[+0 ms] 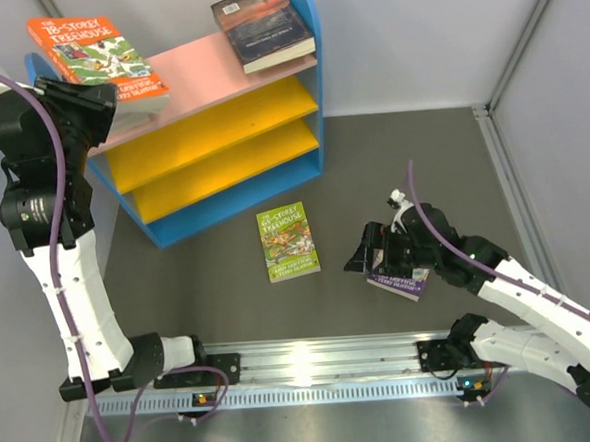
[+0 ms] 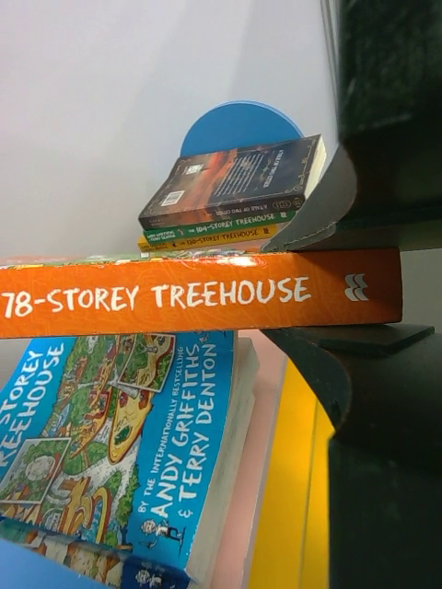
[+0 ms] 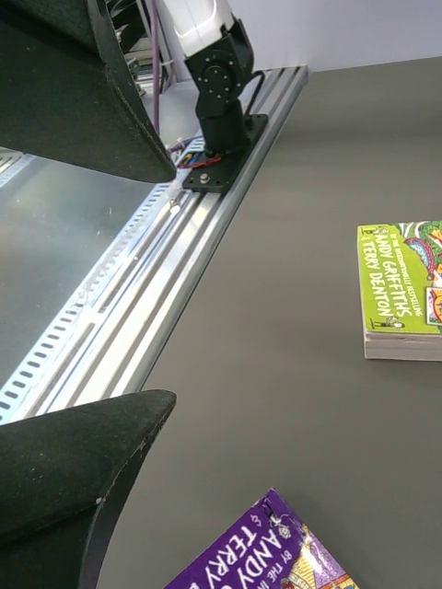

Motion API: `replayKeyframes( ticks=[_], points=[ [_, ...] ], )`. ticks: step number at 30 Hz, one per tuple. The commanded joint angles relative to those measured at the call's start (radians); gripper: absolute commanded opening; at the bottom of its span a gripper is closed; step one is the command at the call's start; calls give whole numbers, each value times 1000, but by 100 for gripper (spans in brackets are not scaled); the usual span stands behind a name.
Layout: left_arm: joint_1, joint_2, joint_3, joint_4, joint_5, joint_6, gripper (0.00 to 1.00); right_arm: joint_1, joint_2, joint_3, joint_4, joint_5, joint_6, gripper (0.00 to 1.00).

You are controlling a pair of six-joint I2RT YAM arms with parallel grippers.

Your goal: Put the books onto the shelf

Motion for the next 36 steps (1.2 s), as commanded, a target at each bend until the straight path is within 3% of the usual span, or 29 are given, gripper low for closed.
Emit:
replayKeyframes(
  ticks=[1,3,7,8,10,14,19,25,26,27,29,30,36],
  points=[
    [45,19,60,60,14,11,0,-13,-33,40,-11,-4,-15,93],
    [93,33,51,62,94,-9,0,-13,-43,38,-16,-4,-13,93],
    [362,48,-41,164,500,-122,0,-13,-67,32,-30,2,-7,93],
    [395,42,-98,197,548,-166,0,-13,-71,30,-36,5,-5,93],
    [458,28,-144,278,607,-200,0,-13,-86,26,-42,11,-4,93],
    [493,31,-183,287,686,-224,0,-15,-99,13,-44,16,10,93],
    [495,10,-195,265,648,-204,0,-16,-93,0,-35,13,34,93],
    [496,39,-196,174,619,-181,36,-15,-103,-28,-22,5,64,93],
    [496,42,-189,163,611,-173,51,-15,-106,-32,-21,4,67,93],
    [496,44,-184,143,604,-168,55,-15,-108,-34,-22,5,71,93],
    [501,50,-172,131,601,-171,73,-15,-117,-39,-21,4,76,92],
    [502,50,-170,116,602,-175,99,-15,-119,-42,-22,4,80,92],
    [518,33,-172,37,633,-190,99,-15,-128,-49,-19,8,91,92]
  ],
)
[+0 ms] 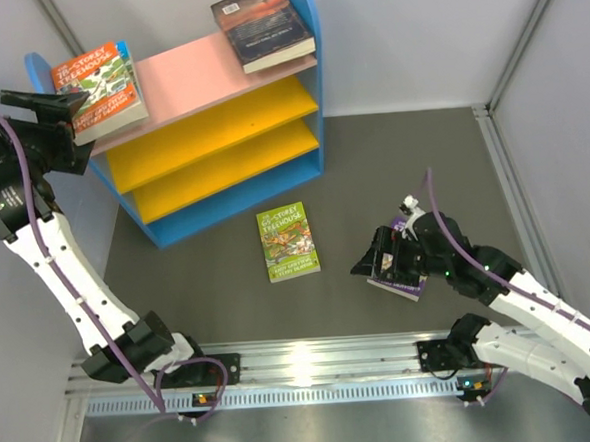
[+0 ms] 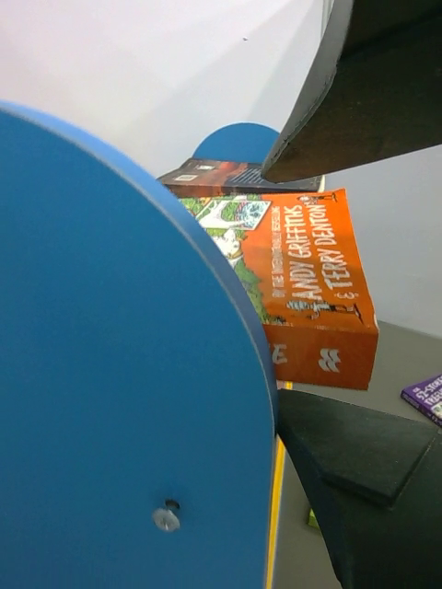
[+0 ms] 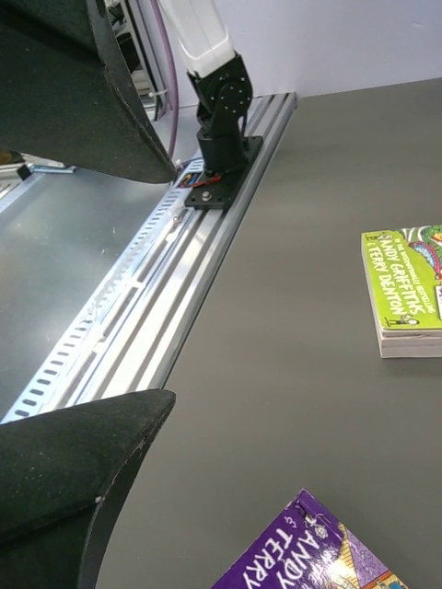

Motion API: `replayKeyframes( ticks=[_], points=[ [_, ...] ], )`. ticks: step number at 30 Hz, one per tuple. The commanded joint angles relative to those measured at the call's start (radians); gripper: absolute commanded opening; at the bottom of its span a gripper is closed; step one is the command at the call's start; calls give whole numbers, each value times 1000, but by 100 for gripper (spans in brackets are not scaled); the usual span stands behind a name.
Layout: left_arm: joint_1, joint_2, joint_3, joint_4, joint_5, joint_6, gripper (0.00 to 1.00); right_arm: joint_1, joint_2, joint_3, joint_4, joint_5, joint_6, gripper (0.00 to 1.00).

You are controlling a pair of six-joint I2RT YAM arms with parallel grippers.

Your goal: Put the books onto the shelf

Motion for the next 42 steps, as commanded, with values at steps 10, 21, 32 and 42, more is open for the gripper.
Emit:
replayKeyframes(
  ticks=[10,21,32,42],
  points=[
    [21,-88,-32,-32,56,-39,99,-10,-12,-38,41,-3,19,92],
    [20,-133,94,-65,97,-116,99,-10,-12,-81,75,-9,22,92],
    [21,-324,-94,52,171,-137,90,-10,23,-68,96,7,-3,76],
    [-83,-549,-664,70,240,140,68,-19,280,71,198,-26,-73,81]
  ],
)
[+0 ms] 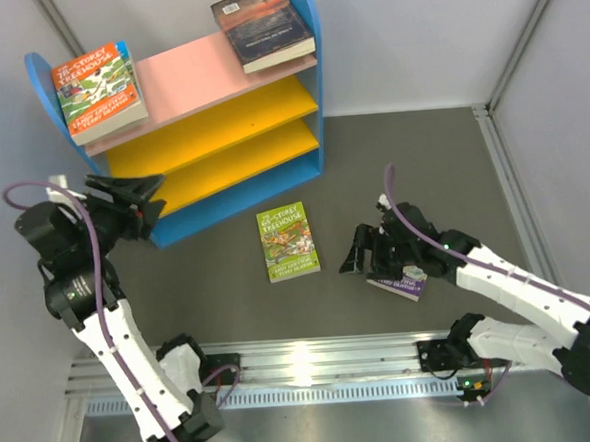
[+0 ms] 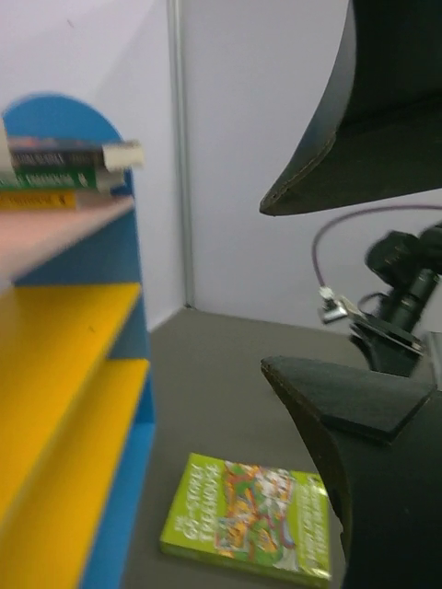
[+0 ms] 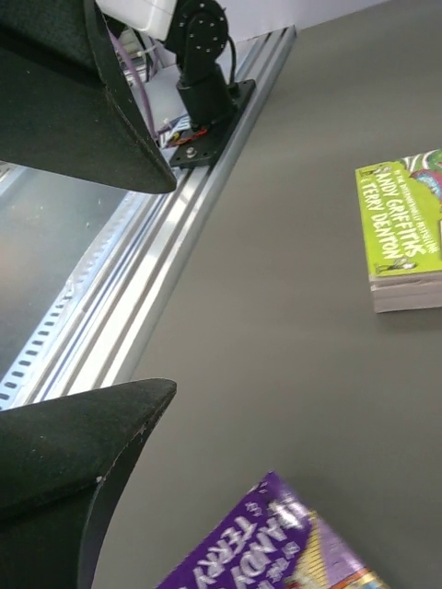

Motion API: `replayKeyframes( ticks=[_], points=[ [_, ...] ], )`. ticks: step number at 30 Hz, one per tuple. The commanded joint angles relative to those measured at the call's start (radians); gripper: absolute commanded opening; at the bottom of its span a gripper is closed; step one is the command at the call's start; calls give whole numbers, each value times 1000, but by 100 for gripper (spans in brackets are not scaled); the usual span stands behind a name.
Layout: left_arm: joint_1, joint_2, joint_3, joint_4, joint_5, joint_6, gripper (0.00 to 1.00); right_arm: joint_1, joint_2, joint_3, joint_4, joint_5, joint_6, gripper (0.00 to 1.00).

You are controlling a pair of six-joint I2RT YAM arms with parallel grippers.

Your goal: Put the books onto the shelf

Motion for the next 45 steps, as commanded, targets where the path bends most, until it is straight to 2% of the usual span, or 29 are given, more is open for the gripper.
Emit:
replayKeyframes(
  ticks=[1,2,3,4,5,7,8,10,11,15,18,21,24,27,31,36,40,43,44,45],
  points=[
    [-115,-17,-121,6,-93,183,71,-14,110,109,104,-22,-58,81],
    [-228,-1,-133,-22,-172,219,73,-14,136,143,115,-30,-62,81],
    [-296,19,-150,-34,-232,258,74,-14,159,161,115,-33,-67,81],
    [-369,39,-156,-39,-352,263,75,-15,199,181,115,-33,-76,82],
    [-504,66,-153,-41,-411,263,76,-14,216,213,115,-35,-79,82],
    [-606,71,-161,-33,-531,245,80,-15,254,235,117,-33,-81,82],
    [-704,69,-172,-33,-597,241,82,-17,265,244,118,-32,-78,83],
    [-756,66,-245,-27,-622,230,85,-17,294,254,130,-25,-72,84],
    [-801,62,-285,-22,-645,228,91,-17,305,255,138,-25,-67,85],
    [-850,33,-551,50,-660,207,99,-20,380,260,204,-30,-48,88],
    [-852,28,-687,163,-643,188,99,-26,472,280,268,-59,-35,90],
    [-852,98,-751,243,-633,201,99,-34,575,298,366,-103,-4,92],
    [-852,193,-791,313,-630,202,99,-38,683,333,426,-117,19,93],
    [-861,293,-828,468,-607,188,99,-46,791,385,439,-113,24,93],
    [-910,523,-756,533,-645,227,99,-67,926,433,442,-104,36,93],
    [-941,715,-750,700,-567,195,99,-81,1016,412,509,-140,97,93],
    [-967,825,-788,864,-475,130,99,-67,1058,338,681,-209,224,85],
    [-1002,832,-822,956,-439,92,99,-49,1049,277,822,-249,299,63],
    [-1010,826,-839,970,-430,69,99,-44,1044,261,848,-261,307,45],
    [-1011,817,-848,1001,-424,57,99,-41,1037,257,848,-266,310,37]
  ],
)
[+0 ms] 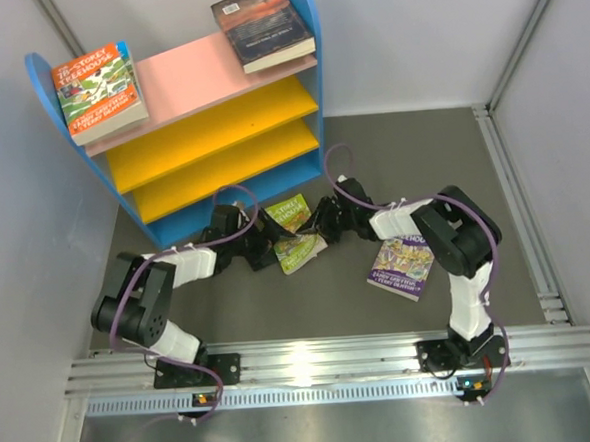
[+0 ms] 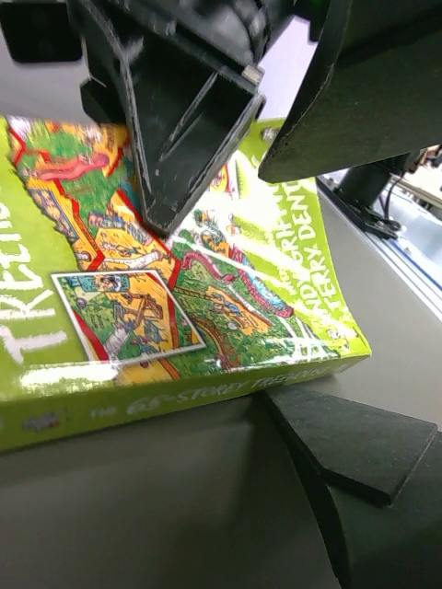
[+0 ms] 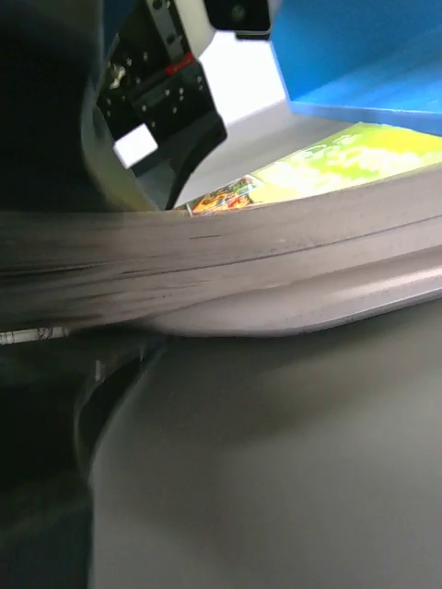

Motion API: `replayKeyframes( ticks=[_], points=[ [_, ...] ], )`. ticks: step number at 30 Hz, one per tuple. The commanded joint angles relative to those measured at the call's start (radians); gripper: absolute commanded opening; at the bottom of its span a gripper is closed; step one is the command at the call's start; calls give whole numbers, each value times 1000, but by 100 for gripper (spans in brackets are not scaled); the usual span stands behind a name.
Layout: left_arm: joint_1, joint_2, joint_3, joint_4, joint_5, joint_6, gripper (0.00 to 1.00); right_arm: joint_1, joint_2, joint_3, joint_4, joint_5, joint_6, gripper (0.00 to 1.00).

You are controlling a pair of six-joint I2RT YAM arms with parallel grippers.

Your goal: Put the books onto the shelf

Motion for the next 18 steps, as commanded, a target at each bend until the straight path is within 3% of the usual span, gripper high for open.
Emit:
replayKeyframes(
  ticks=[1,2,5,11,18],
  points=[
    [-50,48,-102,56,-21,-32,99,58,25,-62,52,-77,79,29],
    [-50,29,-112,48,-23,-38,99,59,10,-76,43,-78,76,15],
    [-50,-66,-98,-48,-33,-15,99,53,-76,-108,11,-78,55,0],
    [-50,-371,-104,-263,-81,-15,99,18,-320,-192,-33,-92,99,0],
    [-51,-608,-171,-265,-99,-159,99,10,-497,-272,132,-100,356,0]
  ],
)
